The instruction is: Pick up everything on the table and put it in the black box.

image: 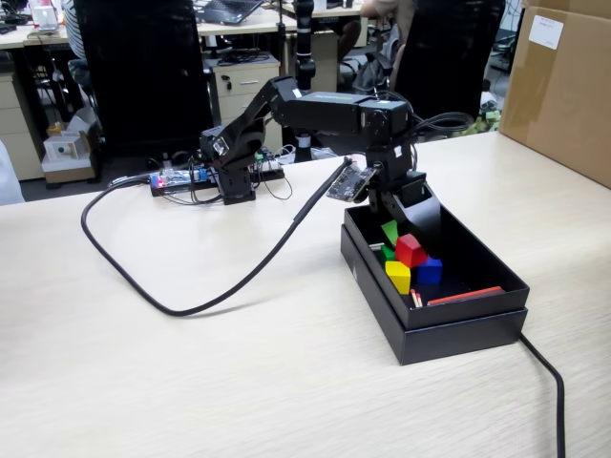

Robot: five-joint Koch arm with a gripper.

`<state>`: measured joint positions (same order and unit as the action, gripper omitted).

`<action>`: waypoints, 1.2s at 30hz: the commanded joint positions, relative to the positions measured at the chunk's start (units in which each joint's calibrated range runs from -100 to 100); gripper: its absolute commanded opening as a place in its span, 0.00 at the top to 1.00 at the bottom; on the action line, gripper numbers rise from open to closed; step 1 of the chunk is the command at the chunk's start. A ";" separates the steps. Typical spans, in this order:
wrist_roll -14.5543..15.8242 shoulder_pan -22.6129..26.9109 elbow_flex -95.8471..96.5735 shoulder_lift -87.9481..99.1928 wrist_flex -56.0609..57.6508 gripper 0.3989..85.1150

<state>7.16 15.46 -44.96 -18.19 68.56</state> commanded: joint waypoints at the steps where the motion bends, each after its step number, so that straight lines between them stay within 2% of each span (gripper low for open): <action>1: -1.37 -1.51 4.16 30.18 0.42 0.49; 7: -4.10 -6.79 15.40 60.47 0.42 0.48; 9: -6.01 -10.31 27.64 74.13 0.16 0.43; 14: -8.94 -14.80 58.56 96.85 -7.44 0.42; 19: -8.99 -15.53 83.94 115.09 -18.33 0.42; 27: -8.21 -16.75 103.71 118.19 -29.04 0.39; 36: -10.99 -17.44 134.35 118.19 -61.26 0.39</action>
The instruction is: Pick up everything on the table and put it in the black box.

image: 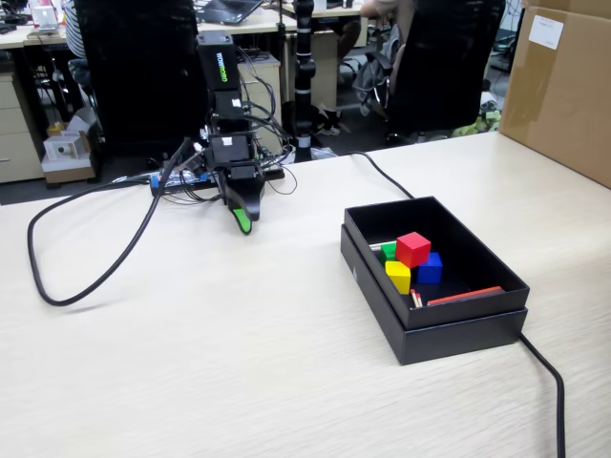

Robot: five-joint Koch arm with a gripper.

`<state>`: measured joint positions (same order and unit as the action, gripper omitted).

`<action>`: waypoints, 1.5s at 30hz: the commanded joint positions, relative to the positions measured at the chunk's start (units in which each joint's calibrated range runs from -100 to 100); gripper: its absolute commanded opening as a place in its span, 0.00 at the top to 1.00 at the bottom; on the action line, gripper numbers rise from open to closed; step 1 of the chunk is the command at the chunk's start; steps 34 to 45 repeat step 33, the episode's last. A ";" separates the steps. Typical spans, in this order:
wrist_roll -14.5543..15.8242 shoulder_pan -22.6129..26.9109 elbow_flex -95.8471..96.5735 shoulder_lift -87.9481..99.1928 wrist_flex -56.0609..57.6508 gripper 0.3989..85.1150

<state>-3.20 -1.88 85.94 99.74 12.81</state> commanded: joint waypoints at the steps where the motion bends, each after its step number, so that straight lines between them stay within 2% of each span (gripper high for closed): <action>1: -0.63 -0.10 5.35 0.26 -7.07 0.39; 4: -0.68 -0.10 10.34 0.26 -11.30 0.40; 9: -0.63 -0.24 10.98 0.26 -11.13 0.42; 45: -0.63 -0.24 10.43 0.26 -11.13 0.42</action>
